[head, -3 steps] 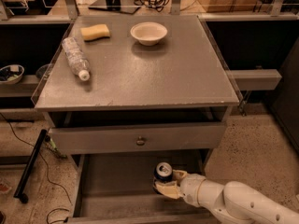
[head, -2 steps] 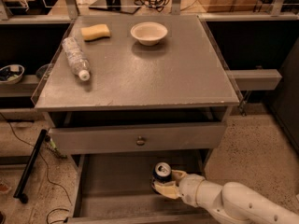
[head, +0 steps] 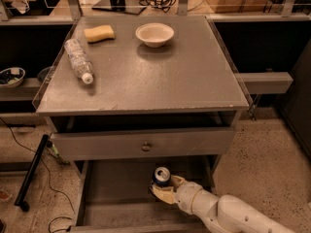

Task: Place pepsi can into middle drawer

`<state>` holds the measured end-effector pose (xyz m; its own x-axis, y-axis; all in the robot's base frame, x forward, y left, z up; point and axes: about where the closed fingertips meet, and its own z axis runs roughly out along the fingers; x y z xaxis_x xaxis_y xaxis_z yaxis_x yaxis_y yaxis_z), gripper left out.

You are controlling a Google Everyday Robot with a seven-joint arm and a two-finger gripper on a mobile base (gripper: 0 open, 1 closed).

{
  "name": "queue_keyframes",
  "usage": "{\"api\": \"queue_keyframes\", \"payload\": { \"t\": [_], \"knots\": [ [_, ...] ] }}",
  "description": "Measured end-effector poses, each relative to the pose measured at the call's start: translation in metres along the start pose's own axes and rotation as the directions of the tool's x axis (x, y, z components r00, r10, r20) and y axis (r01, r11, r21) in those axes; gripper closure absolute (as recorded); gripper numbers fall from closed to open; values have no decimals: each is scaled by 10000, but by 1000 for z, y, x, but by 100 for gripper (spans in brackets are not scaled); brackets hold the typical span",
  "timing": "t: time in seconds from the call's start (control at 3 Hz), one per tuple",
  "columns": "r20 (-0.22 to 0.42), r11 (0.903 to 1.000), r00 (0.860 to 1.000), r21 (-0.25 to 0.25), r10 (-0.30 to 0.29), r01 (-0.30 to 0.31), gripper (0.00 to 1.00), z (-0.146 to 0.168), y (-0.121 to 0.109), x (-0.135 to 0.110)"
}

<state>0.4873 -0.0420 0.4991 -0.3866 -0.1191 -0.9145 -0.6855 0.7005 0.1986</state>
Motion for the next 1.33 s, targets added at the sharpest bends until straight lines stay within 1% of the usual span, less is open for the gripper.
{"api": "queue_keyframes", "payload": {
  "t": [0.33, 0.67, 1.0, 1.33],
  "knots": [
    [-1, 10000, 10000, 1, 6, -6, 100, 0, 0, 0],
    [-77, 9998, 9997, 26, 215, -215, 100, 5, 4, 14],
    [-166, 9987, 9987, 174, 480, -477, 100, 21, 4, 30],
    [-166, 9987, 9987, 174, 481, -478, 100, 21, 4, 30]
  ]
}}
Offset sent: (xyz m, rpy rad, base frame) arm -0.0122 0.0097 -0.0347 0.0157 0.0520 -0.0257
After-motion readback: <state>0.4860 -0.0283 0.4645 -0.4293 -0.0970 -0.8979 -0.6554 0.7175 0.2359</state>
